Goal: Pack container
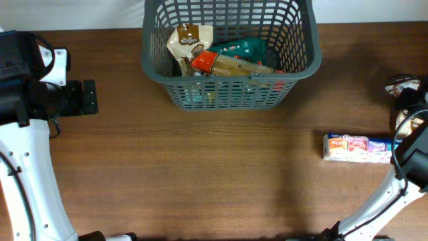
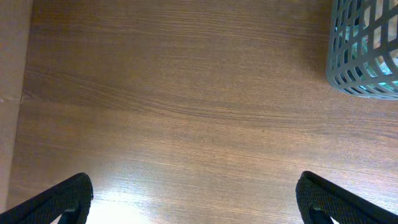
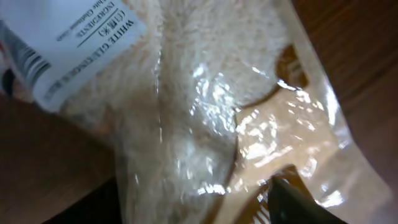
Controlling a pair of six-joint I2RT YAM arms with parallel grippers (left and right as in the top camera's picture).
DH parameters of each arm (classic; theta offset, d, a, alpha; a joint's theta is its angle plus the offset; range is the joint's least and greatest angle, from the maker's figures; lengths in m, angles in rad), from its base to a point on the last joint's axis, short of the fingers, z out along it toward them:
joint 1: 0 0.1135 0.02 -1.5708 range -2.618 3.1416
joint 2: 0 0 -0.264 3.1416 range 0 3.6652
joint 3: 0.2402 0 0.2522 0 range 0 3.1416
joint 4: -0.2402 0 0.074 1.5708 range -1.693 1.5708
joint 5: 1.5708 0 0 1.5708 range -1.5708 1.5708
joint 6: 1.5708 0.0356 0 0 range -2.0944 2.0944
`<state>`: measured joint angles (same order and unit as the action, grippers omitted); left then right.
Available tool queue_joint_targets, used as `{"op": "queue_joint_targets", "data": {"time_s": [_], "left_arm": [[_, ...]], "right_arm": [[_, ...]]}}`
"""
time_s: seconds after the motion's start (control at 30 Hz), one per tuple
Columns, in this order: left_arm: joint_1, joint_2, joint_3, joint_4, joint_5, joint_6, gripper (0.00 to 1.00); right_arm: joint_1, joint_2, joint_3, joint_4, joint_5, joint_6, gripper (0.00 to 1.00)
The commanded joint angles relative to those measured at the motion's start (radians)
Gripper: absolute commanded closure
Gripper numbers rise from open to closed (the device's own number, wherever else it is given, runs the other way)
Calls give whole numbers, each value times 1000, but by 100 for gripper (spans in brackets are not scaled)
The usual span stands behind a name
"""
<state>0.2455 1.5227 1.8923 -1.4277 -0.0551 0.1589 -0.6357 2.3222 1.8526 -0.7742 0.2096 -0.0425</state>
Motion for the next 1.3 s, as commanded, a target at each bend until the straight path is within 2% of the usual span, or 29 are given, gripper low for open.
{"op": "queue_joint_targets", "data": {"time_s": [0.0,0.07,0.13,0.37,0.53,0.8,0.93,1.27], "left_arm": [[6,3,5,-1,14,-12,1],[6,3,5,-1,14,-13,1],[6,3,5,-1,14,-13,1],[6,3,5,-1,14,-12,1],[6,3,5,-1,14,-13,1],[6,3,5,-1,14,-12,1],[6,3,5,-1,14,-12,1],[6,3,5,-1,14,-12,1]], "right_arm": [[8,34,-7,9,16,-2,29],[7,45,-7,12,16,-2,30],[6,58,-7,17,16,12,38],[7,74,-7,7,10,149,96],[7,68,-6,-33,-90,187,96],[7,-12,68,-66,-513,196,96],[7,-61,143,-67,-694,253,96],[7,-133,338,-106,-877,349,96]]}}
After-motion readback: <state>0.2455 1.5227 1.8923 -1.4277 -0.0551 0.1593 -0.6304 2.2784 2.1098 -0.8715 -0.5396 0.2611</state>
